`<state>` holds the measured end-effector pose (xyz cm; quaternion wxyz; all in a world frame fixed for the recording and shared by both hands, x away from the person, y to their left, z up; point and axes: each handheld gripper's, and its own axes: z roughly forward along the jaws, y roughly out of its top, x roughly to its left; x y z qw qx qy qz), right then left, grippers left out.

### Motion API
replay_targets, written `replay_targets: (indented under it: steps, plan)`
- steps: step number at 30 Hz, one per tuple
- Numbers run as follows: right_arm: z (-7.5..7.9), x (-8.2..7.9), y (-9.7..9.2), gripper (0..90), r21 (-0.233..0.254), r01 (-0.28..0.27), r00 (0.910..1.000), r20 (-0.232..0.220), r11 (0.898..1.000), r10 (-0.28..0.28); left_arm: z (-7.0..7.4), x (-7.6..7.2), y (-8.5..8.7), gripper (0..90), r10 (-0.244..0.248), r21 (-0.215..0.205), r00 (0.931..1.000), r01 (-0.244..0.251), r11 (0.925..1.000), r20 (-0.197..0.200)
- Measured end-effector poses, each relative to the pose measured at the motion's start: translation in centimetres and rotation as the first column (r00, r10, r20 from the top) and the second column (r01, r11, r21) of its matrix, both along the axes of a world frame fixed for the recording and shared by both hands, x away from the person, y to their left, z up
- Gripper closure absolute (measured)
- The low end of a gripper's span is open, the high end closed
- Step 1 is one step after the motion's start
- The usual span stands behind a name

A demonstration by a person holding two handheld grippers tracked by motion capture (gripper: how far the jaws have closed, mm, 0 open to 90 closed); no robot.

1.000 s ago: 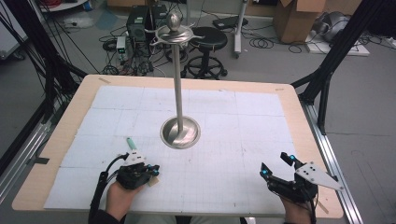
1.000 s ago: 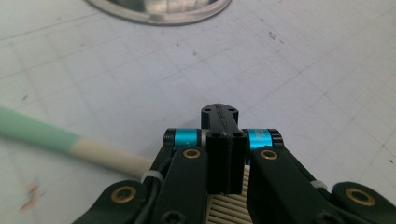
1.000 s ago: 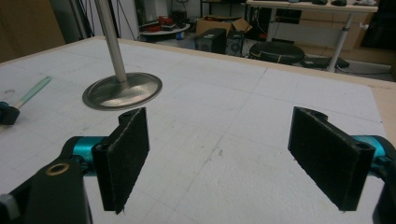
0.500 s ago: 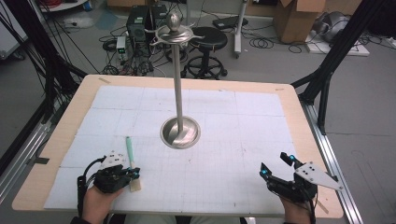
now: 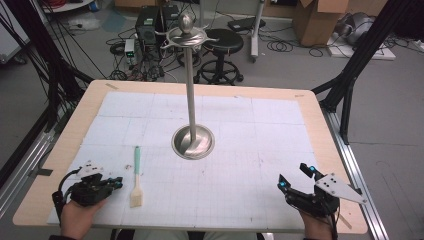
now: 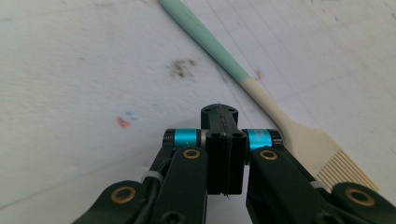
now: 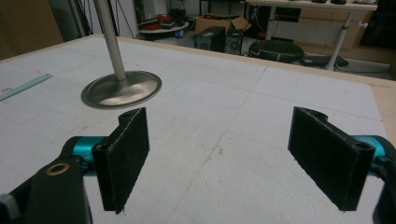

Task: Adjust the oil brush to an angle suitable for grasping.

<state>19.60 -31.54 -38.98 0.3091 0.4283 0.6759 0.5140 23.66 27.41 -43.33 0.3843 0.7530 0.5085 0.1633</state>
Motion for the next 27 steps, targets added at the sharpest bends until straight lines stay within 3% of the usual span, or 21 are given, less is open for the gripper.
replay_targets:
  steps: [5,7,10,13,16,18,21,27]
  plan:
    - [0.0,0.1,0.1,19.2,-0.001,-0.003,1.0000,-0.003,1.000,0.003,0.4,1.6,1.5,89.6,0.064,-0.009,0.9977,-0.064,0.9979,0.023]
    - [0.0,0.1,0.1,19.2,-0.002,-0.004,1.0000,-0.004,1.000,0.004,0.5,3.2,2.4,89.6,0.134,-0.064,0.9905,-0.132,0.9892,0.029]
    - [-0.1,0.2,0.1,19.2,-0.003,-0.004,1.0000,-0.002,1.000,0.004,0.3,4.4,2.1,89.6,0.163,-0.074,0.9862,-0.161,0.9842,0.029]
    - [-0.1,0.2,0.1,19.2,-0.002,-0.004,1.0000,-0.009,1.000,0.004,-0.3,5.4,1.4,89.7,0.164,-0.032,0.9864,-0.163,0.9861,0.015]
    - [-0.1,0.2,0.1,19.2,-0.007,-0.007,0.9999,-0.008,1.000,0.007,-0.7,5.9,0.8,89.7,0.168,-0.034,0.9857,-0.168,0.9852,0.008]
    - [-0.2,0.2,0.1,19.2,-0.010,-0.010,0.9999,-0.010,1.000,0.010,-0.9,6.1,0.1,89.6,0.156,-0.029,0.9878,-0.156,0.9874,0.007]
    - [-0.2,0.3,0.1,19.2,-0.013,-0.009,0.9999,-0.014,1.000,0.009,-1.0,6.6,-1.7,89.6,0.118,0.014,0.9930,-0.118,0.9929,0.002]
    - [-0.2,0.3,0.1,19.2,-0.017,-0.009,0.9999,-0.012,1.000,0.009,-0.9,7.4,-4.1,89.6,0.071,0.030,0.9975,-0.071,0.9971,0.003]
